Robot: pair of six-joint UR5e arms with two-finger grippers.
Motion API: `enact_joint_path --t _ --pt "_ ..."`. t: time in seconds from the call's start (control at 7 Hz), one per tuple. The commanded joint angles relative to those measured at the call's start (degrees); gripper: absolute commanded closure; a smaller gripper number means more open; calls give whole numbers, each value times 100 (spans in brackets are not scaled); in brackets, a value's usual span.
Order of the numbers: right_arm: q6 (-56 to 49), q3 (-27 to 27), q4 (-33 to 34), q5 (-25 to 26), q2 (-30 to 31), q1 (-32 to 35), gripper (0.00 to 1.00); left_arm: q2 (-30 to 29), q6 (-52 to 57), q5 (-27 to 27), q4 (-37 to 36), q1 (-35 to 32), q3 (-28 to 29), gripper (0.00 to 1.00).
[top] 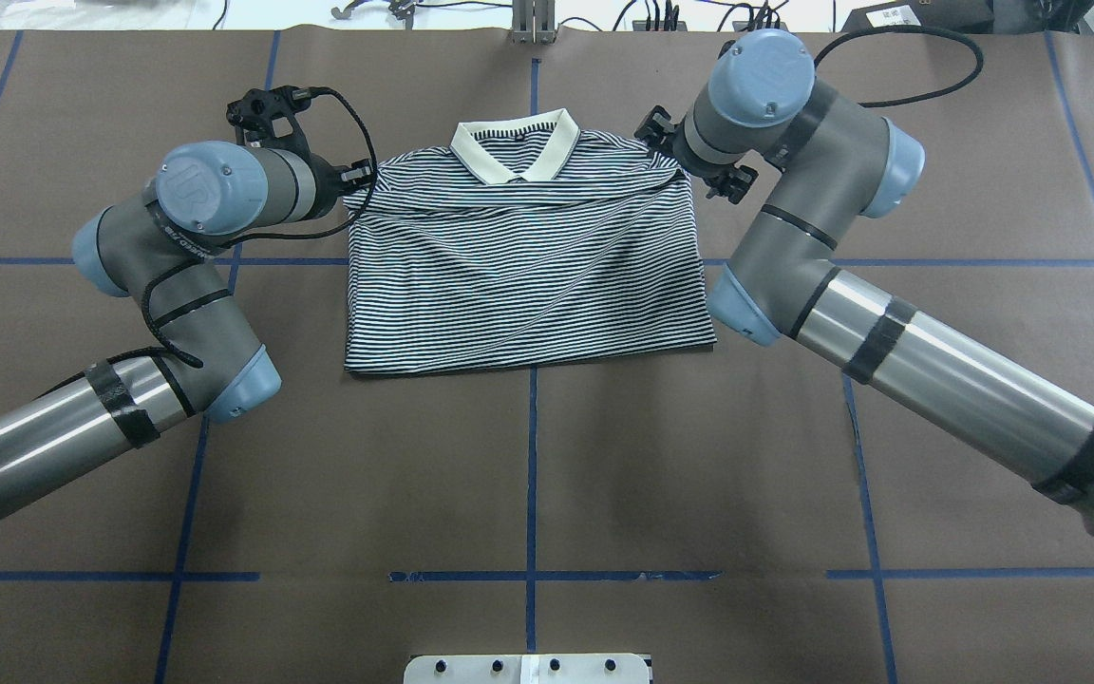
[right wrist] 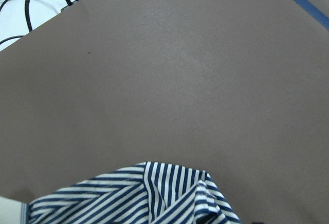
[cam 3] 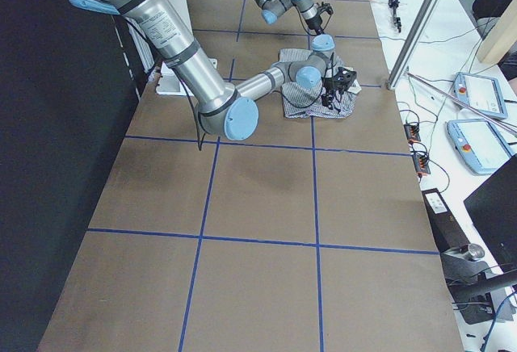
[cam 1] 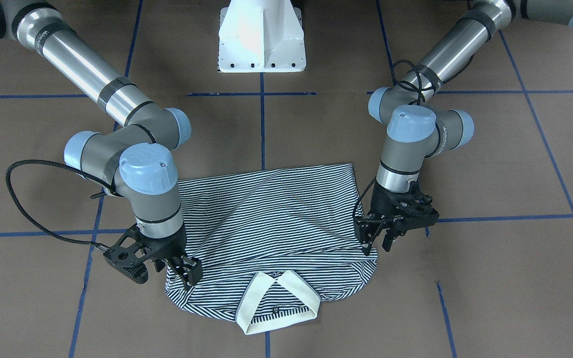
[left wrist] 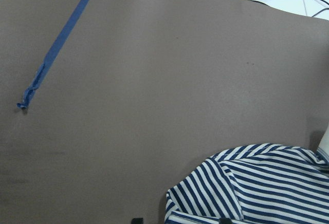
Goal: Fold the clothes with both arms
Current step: 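Move the right gripper to the folded edge nearest it while the left holds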
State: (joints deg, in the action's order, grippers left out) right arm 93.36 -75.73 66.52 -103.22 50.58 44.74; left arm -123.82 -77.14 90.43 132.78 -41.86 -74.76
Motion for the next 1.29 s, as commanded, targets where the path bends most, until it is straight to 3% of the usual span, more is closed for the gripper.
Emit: enact_joint_path --t 0.0,0.29,0.43,0.86,1.14 --pt "320 -1492 2 -85 1203 -350 0 225 -2 1 229 -15 -205 42" --pt "943 -2024 -7 37 1682 -737 1 253 -11 -8 275 -15 -266 42" --pt "1147 -1964 -7 282 1683 -965 10 262 -2 -8 275 -15 -284 42" --pt "1149 -1779 -7 311 1604 -1098 14 270 6 -25 275 -15 -284 42" --pt "1149 -1779 2 302 1647 -1090 45 271 6 -34 275 -15 -284 42"
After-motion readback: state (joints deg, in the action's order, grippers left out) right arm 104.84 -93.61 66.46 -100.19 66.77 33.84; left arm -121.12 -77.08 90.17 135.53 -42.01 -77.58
